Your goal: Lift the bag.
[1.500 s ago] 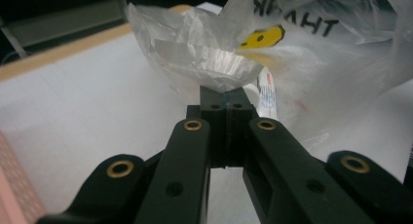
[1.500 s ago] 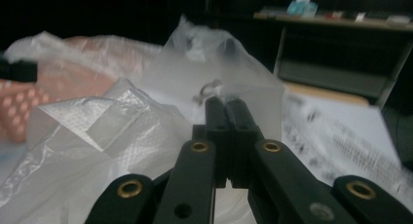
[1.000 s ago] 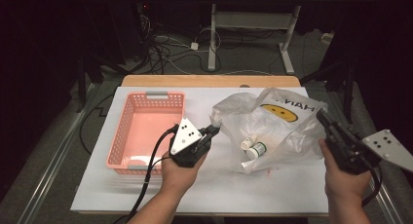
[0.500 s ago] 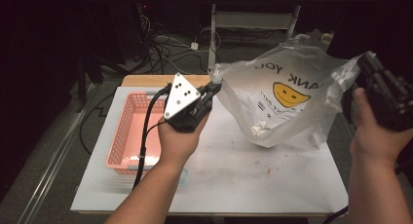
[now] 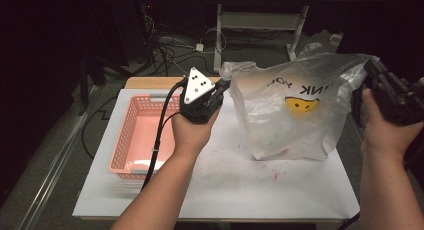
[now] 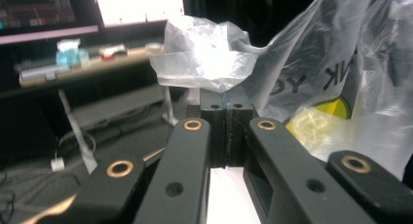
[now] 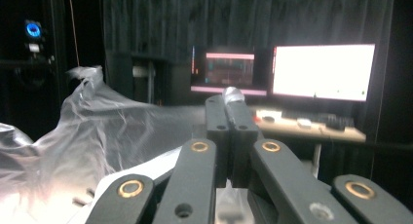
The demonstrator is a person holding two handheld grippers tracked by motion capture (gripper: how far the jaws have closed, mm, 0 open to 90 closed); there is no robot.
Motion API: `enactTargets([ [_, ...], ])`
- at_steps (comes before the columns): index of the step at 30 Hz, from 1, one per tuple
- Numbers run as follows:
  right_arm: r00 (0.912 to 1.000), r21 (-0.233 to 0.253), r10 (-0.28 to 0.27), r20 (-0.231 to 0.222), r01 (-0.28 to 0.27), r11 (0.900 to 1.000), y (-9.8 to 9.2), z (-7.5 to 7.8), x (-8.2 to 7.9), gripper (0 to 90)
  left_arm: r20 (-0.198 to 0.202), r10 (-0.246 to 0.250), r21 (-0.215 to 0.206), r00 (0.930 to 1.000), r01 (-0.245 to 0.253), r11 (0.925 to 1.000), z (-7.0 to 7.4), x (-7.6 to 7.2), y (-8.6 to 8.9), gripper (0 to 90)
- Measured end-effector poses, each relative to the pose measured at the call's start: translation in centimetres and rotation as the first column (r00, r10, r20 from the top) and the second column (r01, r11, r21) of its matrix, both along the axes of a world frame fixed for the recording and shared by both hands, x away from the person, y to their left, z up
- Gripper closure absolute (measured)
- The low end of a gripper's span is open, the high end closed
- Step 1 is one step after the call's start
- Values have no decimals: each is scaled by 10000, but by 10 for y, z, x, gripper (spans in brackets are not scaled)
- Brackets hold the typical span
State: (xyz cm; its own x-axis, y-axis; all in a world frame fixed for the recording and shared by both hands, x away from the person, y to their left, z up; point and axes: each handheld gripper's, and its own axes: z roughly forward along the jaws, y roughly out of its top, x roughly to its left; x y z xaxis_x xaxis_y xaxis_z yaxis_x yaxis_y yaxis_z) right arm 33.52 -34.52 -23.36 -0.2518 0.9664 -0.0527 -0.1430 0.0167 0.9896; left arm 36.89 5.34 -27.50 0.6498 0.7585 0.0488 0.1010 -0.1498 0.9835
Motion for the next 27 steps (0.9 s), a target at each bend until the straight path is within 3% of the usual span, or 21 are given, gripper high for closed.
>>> enactTargets([
  [3,9983,-12,-57,-572,56,10000,-3,-19,9,900,-553,87,98,9984,-82,9999,-13,13,-1,884],
  [8,9904,37,-199,-1365,206,9998,-10,-45,23,900,-1065,304,239,9938,-280,9993,-25,27,-2,877],
  [14,9835,93,-141,-1805,160,9998,-15,-57,29,895,-1250,87,240,9921,-58,9997,-31,28,-2,771],
  [27,9820,-20,888,-1669,-904,9959,-11,-50,6,451,-1578,-258,361,9871,319,9988,-39,17,-3,477],
])
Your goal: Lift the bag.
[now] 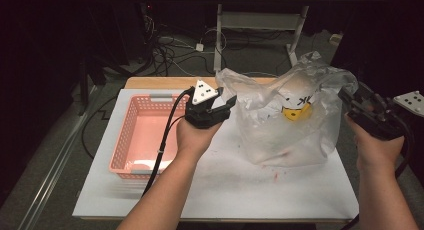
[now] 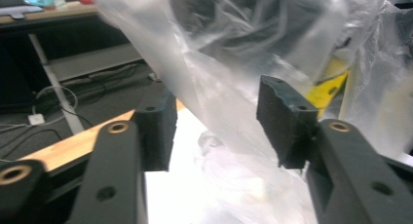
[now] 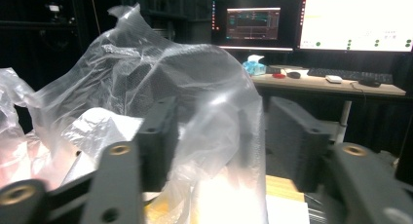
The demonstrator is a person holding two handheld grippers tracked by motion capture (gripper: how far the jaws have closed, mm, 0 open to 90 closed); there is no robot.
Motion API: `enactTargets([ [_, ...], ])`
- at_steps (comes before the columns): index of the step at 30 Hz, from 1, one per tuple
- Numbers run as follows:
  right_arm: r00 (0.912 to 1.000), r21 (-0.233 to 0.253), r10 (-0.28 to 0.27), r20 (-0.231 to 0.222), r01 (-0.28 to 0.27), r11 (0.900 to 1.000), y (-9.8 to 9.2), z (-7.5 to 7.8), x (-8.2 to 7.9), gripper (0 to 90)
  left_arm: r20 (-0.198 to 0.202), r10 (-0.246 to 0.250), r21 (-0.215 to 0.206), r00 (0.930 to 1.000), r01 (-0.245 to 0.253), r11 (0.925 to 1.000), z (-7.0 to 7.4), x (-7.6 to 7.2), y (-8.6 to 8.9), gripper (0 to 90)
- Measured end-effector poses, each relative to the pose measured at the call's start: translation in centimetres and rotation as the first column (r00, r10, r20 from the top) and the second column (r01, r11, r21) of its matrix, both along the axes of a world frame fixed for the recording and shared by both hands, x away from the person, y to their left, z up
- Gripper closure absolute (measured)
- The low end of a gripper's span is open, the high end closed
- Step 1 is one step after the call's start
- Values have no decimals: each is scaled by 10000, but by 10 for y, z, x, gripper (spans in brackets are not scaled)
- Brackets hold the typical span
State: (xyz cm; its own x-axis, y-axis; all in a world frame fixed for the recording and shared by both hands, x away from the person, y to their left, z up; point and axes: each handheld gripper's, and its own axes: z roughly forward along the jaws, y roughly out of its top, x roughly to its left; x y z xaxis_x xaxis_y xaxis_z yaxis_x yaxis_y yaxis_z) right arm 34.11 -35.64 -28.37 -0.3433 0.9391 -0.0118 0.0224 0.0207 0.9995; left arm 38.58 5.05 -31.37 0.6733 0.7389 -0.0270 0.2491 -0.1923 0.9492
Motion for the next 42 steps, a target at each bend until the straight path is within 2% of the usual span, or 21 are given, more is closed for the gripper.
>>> enactTargets([
  [3,9999,35,122,71,-122,9999,0,-1,-7,372,-33,-135,30,9999,135,9999,-1,-5,2,401],
  [5,9997,10,225,130,-226,9997,1,-2,-13,327,-65,-127,201,9999,128,9997,-2,-10,3,319],
  [6,9993,-13,317,179,-316,9995,2,-2,-16,310,-39,-215,246,9998,216,9995,-3,-12,4,316],
  [8,9987,-47,476,201,-475,9989,4,-2,-23,261,13,-259,261,9997,259,9993,-4,-18,5,279],
  [13,9968,-76,734,314,-732,9973,10,-3,-42,179,-235,-344,158,9991,348,9993,-10,-26,9,152],
  [20,9949,-107,967,300,-965,9953,13,-5,-64,69,-379,-669,-34,9970,668,9978,-20,-36,9,141],
  [21,9943,-163,1014,329,-1010,9948,13,-5,-67,54,-463,-662,-47,9967,661,9978,-21,-36,9,83],
  [22,9938,-145,1055,341,-1051,9944,14,-5,-70,42,-499,-738,-124,9960,732,9972,-21,-38,9,65],
  [28,9904,-291,1223,647,-1207,9923,18,0,-86,31,-120,-772,-353,9969,768,9964,-16,-50,12,62],
  [32,9897,-284,1281,645,-1265,9916,18,-1,-92,14,-51,-896,-339,9960,894,9954,-16,-61,14,21],
  [37,9897,-503,1383,376,-1363,9894,21,-12,-99,6,-134,-1112,-234,9937,1108,9936,-24,-74,14,0],
  [42,9884,-574,1517,-16,-1516,9868,24,-29,-104,5,-377,-1442,-109,9888,1439,9895,-40,-85,9,0],
])
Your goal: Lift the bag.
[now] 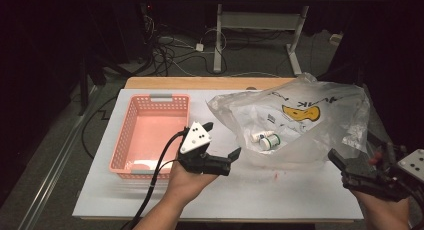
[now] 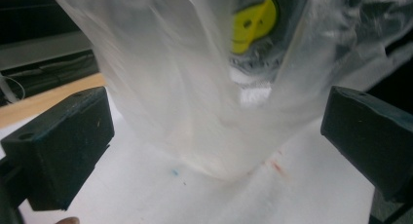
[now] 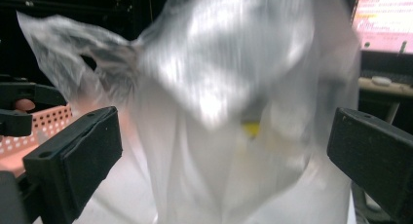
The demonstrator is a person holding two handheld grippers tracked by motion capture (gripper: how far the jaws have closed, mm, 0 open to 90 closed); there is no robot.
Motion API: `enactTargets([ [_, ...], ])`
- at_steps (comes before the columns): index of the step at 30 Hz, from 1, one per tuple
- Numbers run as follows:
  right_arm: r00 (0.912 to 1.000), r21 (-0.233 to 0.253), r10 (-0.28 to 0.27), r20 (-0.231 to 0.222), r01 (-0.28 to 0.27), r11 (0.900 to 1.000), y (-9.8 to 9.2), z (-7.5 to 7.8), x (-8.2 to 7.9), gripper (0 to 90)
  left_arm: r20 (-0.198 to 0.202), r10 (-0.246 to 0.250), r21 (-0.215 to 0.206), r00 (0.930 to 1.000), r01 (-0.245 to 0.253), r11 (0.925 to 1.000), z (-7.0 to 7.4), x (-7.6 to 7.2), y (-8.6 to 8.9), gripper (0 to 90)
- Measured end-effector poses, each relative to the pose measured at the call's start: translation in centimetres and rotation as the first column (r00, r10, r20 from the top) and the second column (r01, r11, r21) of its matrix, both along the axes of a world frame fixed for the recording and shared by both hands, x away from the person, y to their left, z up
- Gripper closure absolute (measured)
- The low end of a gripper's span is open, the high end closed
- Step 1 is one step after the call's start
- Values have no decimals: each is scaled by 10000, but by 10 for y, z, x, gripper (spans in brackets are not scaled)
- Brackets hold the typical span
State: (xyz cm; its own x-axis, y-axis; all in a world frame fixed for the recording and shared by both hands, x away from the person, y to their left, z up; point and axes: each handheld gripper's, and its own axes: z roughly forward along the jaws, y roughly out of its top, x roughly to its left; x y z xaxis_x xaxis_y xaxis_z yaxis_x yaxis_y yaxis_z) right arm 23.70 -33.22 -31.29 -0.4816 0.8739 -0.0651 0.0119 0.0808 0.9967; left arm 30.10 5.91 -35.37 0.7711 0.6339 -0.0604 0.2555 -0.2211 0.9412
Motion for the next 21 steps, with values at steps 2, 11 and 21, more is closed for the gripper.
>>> enactTargets([
  [2,9998,-6,11,-193,-11,10000,1,-9,1,5,-124,-28,48,9999,28,10000,-9,-2,-3,0],
  [11,9925,-404,-55,-1221,6,9992,5,-57,15,6,-568,-221,579,9981,254,9980,-47,-3,-11,0],
  [21,9811,-810,-115,-1934,-42,9967,9,-99,23,6,-886,-470,817,9950,543,9952,-87,-2,-15,0],
])
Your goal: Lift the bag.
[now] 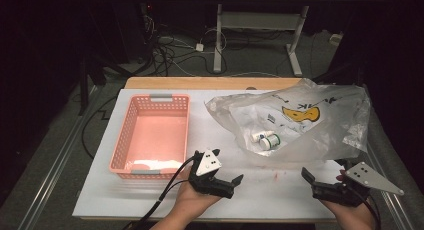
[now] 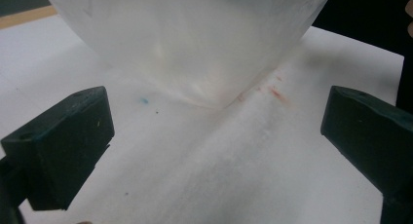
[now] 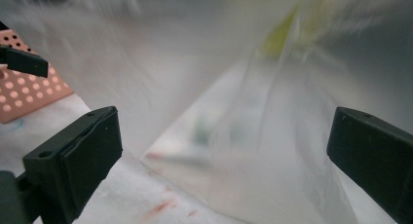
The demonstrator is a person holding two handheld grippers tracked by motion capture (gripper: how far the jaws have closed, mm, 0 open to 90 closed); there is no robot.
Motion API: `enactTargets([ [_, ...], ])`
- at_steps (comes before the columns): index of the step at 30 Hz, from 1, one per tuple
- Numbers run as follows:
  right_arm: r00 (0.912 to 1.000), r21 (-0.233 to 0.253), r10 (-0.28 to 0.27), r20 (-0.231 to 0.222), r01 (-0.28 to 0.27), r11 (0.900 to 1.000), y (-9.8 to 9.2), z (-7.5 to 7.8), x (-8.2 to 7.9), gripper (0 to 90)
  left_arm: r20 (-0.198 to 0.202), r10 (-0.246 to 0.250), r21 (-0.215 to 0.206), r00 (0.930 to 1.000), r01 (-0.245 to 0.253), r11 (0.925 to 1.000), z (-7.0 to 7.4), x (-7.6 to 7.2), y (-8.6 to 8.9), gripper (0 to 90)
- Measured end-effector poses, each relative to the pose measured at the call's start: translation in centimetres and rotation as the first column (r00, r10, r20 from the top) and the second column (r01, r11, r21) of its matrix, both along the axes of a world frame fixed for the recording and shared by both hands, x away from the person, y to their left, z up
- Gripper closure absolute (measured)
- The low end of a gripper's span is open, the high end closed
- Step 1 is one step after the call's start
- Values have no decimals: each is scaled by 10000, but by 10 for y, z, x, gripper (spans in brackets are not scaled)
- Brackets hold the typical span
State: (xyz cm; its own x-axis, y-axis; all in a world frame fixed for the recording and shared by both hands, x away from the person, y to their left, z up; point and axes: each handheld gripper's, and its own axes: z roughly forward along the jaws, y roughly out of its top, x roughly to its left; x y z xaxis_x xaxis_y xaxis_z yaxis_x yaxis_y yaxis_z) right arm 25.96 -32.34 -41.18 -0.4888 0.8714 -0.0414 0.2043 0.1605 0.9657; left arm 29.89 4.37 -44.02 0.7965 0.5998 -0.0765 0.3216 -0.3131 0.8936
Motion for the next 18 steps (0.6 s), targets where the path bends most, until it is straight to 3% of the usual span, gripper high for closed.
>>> enactTargets([
  [8,9995,171,-76,-293,81,9998,-3,-23,1,6,-112,147,-59,9998,-148,9999,-17,-1,2,0],
  [18,9990,337,-47,-435,61,9994,-5,-33,2,6,43,209,-341,9998,-208,9992,-19,-6,7,0],
])
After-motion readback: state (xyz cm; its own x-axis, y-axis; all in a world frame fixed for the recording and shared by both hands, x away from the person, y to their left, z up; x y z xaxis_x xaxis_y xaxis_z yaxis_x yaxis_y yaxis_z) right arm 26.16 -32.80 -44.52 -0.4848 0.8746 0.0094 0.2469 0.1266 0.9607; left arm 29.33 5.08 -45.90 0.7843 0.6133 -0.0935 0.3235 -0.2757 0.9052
